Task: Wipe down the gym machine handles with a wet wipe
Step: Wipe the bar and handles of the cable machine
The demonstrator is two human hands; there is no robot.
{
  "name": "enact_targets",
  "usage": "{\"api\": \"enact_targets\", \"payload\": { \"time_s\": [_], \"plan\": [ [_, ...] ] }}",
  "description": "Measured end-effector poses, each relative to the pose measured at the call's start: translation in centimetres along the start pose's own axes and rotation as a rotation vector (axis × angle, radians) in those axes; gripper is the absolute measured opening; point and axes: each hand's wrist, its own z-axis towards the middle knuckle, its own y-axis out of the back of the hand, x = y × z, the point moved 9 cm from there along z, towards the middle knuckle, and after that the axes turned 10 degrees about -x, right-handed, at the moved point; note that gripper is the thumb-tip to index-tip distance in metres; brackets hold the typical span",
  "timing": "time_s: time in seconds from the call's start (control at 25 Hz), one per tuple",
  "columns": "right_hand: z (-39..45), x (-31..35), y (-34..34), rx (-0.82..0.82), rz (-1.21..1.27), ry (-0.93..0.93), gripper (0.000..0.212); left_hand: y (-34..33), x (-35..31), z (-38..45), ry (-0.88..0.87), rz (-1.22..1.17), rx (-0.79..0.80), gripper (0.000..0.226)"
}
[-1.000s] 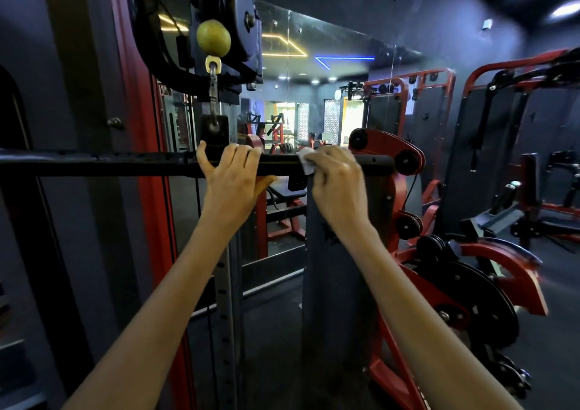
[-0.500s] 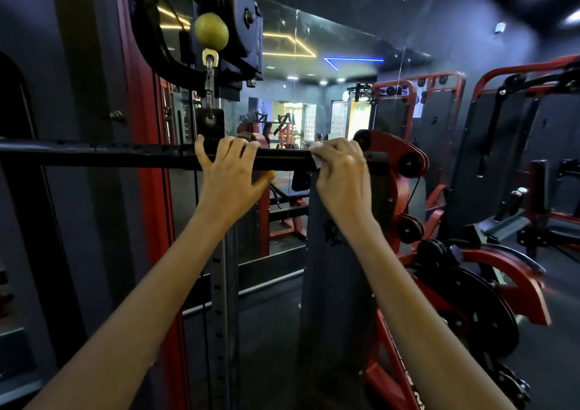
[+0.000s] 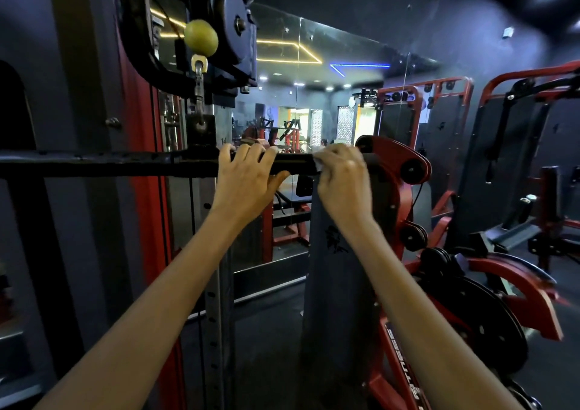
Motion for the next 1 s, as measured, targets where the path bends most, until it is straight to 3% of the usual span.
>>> {"api": "enact_targets", "payload": {
  "time_s": [0.16, 0.44, 0.68, 0.8, 0.92, 1.0],
  "plan": [
    [-0.8, 0.7, -1.0, 0.033, 0.034, 0.139, 0.026, 0.3, 0.2, -0.5, -0.056, 0.056, -0.061, 0.054],
    [-0.1, -8.7, 1.7, -0.007, -0.064, -0.185, 0.031, 0.3, 0.3, -0.6, -0.067, 0.116, -0.047, 0.056],
    [-1.2, -2.6, 0.1, 0.046, 0.119, 0.092, 0.024, 0.4, 0.0, -0.4, -0.054, 0.106, -0.071, 0.054],
    [-0.6, -6.1, 1.3, -0.020, 0.064, 0.006, 0.020, 0.5, -0.1, -0.5, -0.067, 0.090, -0.100, 0.054],
    [-0.2, -9.4, 1.4, 0.021, -0.047, -0.173, 0.022, 0.2, -0.2, -0.7, -0.083, 0.091, -0.109, 0.053],
    [0.0, -8.9, 0.8, 0.045, -0.056, -0.176, 0.022, 0.2, -0.3, -0.8, -0.090, 0.099, -0.126, 0.051]
  ]
}}
